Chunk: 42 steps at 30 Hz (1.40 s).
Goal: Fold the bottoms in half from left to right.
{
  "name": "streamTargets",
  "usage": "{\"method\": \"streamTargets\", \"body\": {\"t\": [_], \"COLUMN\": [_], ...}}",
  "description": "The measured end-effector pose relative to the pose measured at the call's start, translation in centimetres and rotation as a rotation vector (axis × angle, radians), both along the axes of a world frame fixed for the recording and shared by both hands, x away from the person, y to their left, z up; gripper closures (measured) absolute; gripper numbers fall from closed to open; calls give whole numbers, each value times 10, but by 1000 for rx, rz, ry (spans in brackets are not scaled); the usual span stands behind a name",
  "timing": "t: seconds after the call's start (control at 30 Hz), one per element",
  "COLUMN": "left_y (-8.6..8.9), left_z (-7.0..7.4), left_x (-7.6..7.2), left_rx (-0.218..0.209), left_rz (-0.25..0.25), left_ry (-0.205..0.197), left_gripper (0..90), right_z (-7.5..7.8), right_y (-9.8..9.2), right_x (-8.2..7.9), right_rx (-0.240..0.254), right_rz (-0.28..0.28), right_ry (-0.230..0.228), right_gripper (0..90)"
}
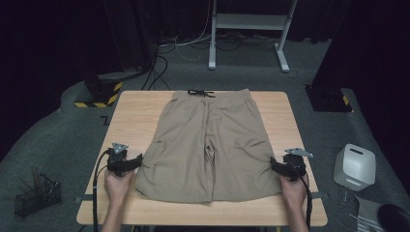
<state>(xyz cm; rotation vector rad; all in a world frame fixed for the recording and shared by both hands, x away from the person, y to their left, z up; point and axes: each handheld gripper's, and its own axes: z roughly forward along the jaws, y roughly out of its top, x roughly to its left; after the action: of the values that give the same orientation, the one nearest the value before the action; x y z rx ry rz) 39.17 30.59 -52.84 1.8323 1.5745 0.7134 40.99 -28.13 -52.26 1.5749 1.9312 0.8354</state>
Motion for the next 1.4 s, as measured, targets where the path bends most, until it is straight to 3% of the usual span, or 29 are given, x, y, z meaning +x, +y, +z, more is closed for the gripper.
{"method": "streamTargets", "body": {"t": [0.33, 0.67, 0.8, 1.07, 1.27, 1.4], "left_y": [0, -3, -4, -6, -6, -7], "left_z": [0, -1, 0, 0, 3, 14], "left_x": [0, 4, 3, 2, 2, 1], "left_rx": [3, -1, 3, -1, -35, -58], "left_rz": [-11, -25, -10, -22, -48, -78], "left_ry": [3, 16, 16, 14, 13, -3], "left_gripper": [248, 166, 165, 189, 222, 230], "right_z": [0, 0, 0, 0, 2, 8], "right_y": [0, 0, 0, 0, -3, -2], "right_x": [0, 0, 1, 0, -3, -5], "right_rx": [-1, 3, 0, 5, 27, 35], "right_rz": [-1, 0, 19, -2, 6, 43], "right_ry": [0, 2, 11, 26, 21, -14], "right_gripper": [321, 316, 238, 202, 183, 188]}}
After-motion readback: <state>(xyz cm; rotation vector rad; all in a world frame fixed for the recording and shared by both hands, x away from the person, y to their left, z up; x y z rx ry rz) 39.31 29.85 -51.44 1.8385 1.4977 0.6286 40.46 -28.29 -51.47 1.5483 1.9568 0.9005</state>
